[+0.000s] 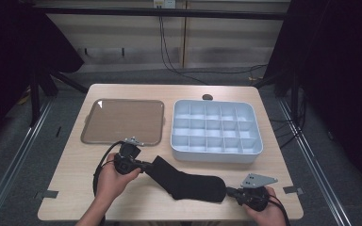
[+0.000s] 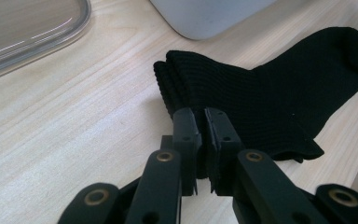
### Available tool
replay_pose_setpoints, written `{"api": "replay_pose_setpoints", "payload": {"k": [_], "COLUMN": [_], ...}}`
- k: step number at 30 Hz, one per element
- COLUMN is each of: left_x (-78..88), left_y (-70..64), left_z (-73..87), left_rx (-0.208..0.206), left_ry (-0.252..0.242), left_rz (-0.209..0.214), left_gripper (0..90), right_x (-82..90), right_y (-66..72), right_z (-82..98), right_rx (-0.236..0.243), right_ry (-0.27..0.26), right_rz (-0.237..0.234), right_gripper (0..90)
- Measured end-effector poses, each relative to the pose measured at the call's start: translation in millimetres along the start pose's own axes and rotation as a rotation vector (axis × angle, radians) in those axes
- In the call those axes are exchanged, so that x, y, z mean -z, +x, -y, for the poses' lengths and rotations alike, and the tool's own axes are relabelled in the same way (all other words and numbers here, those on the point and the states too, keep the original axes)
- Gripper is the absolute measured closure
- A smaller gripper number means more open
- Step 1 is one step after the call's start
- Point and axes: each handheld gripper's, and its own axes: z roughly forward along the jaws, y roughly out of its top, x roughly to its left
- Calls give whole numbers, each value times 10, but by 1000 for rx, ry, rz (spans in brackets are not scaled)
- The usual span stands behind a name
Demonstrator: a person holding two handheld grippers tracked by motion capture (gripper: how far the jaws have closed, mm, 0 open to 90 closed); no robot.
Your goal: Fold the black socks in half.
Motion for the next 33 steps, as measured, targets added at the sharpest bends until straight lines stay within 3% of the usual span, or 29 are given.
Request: {"api": "replay_pose_setpoints", "payload": {"k": [13,23,33], "left_x": [109,190,213], "left_y": [-49,-126,-213], "left_z": [-93,-181,-229], "left_rx": [-2,-36,-44], "left_ry": [-14,1,3], "left_rz": [-2,0,7], "left_gripper": [835,835,835], "right_x": [-65,-113,-177], "right_y": [11,25,44], "right_z": [-52,-105,-164], "right_rx": [3,5,23], "right_ry": [-2,8,10], "right_rz": [-21,-37,-54], "right_gripper": [896,900,900]}}
